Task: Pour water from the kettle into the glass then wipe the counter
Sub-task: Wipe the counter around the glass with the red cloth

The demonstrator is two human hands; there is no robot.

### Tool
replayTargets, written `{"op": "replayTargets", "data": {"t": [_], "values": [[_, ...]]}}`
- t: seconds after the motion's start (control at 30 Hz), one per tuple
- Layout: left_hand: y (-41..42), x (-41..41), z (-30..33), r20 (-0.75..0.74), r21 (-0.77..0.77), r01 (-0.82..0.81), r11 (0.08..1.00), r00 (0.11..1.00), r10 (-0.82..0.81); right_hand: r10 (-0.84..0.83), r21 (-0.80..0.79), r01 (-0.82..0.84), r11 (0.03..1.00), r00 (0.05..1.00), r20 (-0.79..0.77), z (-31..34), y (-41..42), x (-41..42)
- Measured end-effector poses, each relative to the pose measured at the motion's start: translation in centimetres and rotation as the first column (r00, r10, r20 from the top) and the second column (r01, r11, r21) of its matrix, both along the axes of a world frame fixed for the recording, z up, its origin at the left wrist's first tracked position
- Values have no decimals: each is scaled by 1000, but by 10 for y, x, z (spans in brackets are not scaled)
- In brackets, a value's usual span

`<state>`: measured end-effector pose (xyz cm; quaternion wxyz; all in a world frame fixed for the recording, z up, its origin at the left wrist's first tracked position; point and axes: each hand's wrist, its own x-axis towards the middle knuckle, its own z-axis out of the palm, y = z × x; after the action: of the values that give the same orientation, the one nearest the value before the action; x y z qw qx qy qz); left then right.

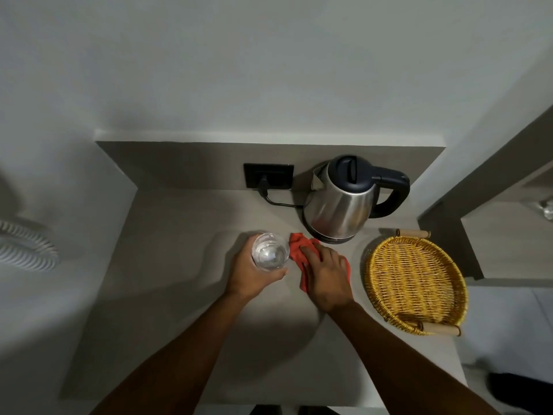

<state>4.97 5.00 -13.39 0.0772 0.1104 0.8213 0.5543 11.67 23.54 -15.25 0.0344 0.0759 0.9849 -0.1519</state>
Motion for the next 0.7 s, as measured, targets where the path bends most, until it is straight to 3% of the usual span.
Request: {"op": "replayTargets", "data": {"t": [0.1, 0.3, 0.37, 0.47, 0.7], "values": [[-12, 3, -15, -14, -65, 12, 998, 1000, -13, -54, -70, 50, 996, 997, -54, 13, 5, 13], [-54, -8, -29, -108, -284, 78, 956, 988, -113, -158, -19, 157, 987, 977, -142, 22, 59, 46], [-68, -7, -39, -144, -414, 91, 906, 976, -164, -258, -36, 255, 966, 959, -116, 16, 78, 46], [-82, 0, -51, -158, -658, 69, 750, 961, -226, -323, -43, 323, 946, 946, -5, -1, 84, 37], [-83, 2, -52, -182, -749, 23, 662, 954, -240, -310, -12, 315, 949, 940, 144, -24, 83, 23]]}}
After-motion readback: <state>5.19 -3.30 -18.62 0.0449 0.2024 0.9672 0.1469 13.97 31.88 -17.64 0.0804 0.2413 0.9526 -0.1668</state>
